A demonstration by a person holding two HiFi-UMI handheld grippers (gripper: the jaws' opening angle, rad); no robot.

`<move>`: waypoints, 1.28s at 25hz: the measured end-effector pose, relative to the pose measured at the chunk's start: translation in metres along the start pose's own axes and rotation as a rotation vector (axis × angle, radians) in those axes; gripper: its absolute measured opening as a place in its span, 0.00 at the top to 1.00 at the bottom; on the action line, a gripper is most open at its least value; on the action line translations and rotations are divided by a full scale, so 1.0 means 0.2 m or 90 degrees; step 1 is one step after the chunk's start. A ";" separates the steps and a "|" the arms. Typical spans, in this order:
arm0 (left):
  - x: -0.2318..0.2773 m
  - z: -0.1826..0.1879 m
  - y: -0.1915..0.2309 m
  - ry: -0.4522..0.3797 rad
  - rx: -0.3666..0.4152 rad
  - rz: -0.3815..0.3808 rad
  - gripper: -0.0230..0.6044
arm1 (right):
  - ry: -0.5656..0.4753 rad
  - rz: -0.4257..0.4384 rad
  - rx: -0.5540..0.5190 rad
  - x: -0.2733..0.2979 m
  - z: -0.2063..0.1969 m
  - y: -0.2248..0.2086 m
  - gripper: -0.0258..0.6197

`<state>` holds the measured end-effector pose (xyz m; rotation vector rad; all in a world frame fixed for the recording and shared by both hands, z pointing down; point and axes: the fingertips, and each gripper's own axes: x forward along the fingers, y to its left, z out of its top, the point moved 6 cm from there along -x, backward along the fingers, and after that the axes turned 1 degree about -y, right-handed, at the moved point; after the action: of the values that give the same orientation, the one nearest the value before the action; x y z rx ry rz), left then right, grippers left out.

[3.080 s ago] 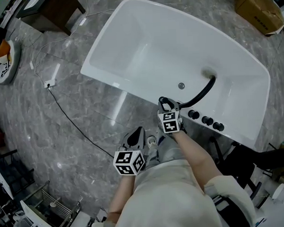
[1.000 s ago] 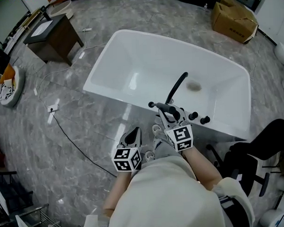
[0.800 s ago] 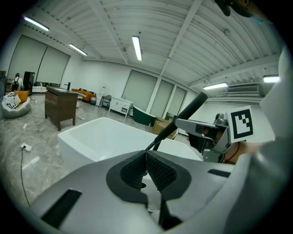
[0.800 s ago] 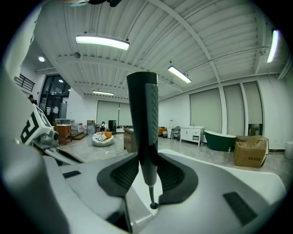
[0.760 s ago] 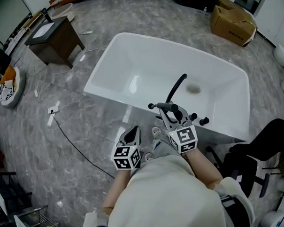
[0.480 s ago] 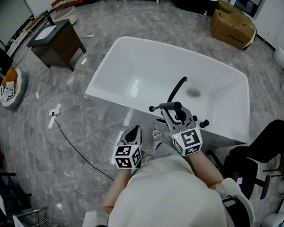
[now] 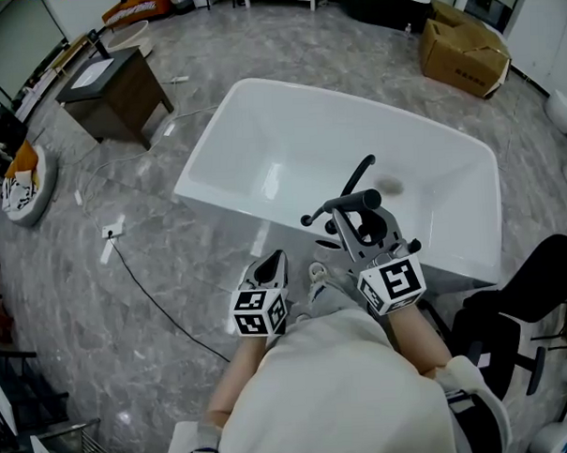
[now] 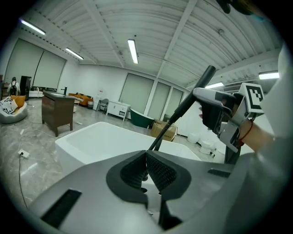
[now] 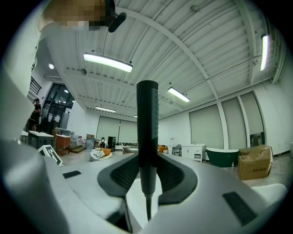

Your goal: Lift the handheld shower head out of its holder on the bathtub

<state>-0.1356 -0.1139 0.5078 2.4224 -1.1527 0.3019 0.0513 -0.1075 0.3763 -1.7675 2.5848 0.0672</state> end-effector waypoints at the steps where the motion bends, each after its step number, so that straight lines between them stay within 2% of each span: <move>1: 0.00 0.00 0.00 -0.001 0.000 0.001 0.93 | -0.006 0.001 -0.004 0.00 0.01 0.00 0.76; 10: 0.01 0.02 0.03 -0.006 -0.001 0.005 0.93 | -0.028 0.003 -0.004 0.02 0.07 -0.01 0.76; 26: 0.00 -0.01 0.06 0.005 -0.014 0.009 0.93 | -0.016 0.011 -0.005 0.05 0.05 0.01 0.76; 32: 0.01 -0.02 0.05 0.007 -0.017 0.008 0.93 | -0.014 -0.003 0.002 0.05 0.05 -0.01 0.76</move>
<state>-0.1423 -0.1194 0.5148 2.3886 -1.1595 0.3021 0.0491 -0.1176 0.3662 -1.7609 2.5652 0.0809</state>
